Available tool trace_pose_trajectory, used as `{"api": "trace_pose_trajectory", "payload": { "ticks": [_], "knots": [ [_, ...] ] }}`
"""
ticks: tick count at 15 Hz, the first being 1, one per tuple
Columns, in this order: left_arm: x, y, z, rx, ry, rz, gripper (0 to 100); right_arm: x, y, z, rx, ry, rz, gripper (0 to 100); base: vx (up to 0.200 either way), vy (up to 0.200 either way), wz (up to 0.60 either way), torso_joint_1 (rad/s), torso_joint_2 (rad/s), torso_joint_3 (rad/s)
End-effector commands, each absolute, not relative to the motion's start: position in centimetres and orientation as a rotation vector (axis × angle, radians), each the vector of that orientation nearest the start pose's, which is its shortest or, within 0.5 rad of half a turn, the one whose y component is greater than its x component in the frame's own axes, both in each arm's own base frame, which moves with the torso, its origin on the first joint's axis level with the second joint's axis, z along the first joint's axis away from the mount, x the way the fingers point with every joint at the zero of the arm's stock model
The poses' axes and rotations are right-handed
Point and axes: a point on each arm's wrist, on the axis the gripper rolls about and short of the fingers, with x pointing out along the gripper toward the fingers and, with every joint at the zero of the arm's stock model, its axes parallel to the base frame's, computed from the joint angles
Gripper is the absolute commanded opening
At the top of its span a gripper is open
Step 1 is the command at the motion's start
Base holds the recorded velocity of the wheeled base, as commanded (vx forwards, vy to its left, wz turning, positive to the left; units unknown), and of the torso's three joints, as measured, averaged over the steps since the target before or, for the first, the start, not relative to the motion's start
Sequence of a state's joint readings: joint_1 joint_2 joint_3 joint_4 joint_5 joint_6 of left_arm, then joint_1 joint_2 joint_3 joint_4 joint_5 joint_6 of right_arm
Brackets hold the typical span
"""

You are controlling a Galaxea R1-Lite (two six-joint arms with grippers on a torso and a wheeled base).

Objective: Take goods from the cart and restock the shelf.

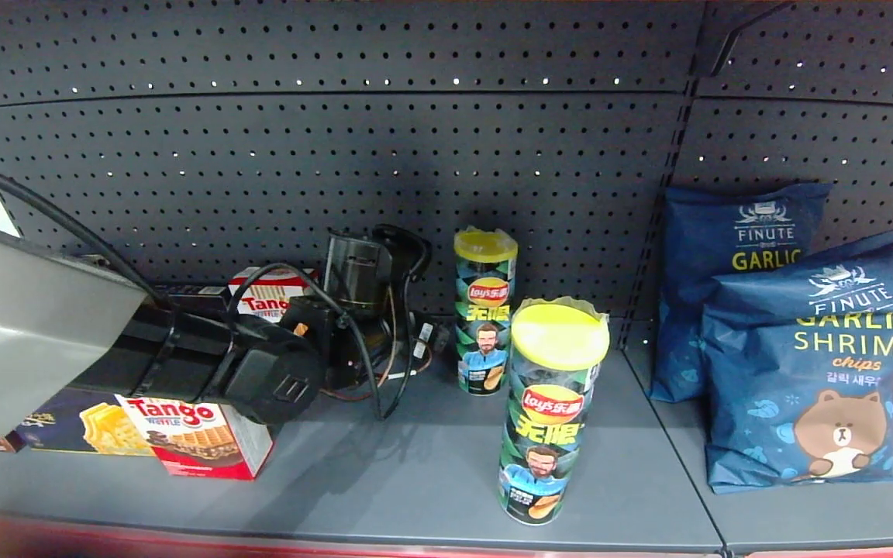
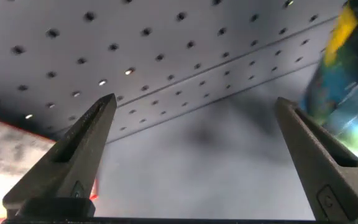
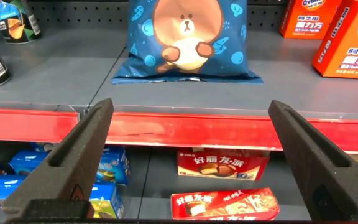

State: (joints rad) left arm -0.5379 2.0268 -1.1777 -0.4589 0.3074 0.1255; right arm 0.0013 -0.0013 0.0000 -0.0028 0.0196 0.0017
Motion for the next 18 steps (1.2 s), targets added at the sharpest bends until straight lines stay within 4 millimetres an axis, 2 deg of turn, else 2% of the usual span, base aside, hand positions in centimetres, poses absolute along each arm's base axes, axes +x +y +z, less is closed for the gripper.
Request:
{"api": "trace_pose_trajectory", "payload": {
  "ticks": [1,9,14,18],
  "knots": [
    [34.8,-20.6,14.3,0.286,0.35,-0.264,100,-2.3,0.0,7.6,0.002,-0.003,0.021,100,0.0,0.0,0.0,0.0,0.0,0.0],
    [34.9,-22.0,13.6,0.292,0.356,-0.29,100,-2.3,0.0,7.6,0.002,-0.003,0.021,100,0.0,0.0,0.0,0.0,0.0,0.0],
    [34.2,-21.5,13.0,0.287,0.384,-0.28,100,-2.3,0.0,7.6,0.002,-0.003,0.021,100,0.0,0.0,0.0,0.0,0.0,0.0],
    [33.2,-20.8,13.8,0.285,0.38,-0.279,100,-2.3,0.0,7.6,0.002,-0.003,0.021,100,0.0,0.0,0.0,0.0,0.0,0.0]
  ]
}}
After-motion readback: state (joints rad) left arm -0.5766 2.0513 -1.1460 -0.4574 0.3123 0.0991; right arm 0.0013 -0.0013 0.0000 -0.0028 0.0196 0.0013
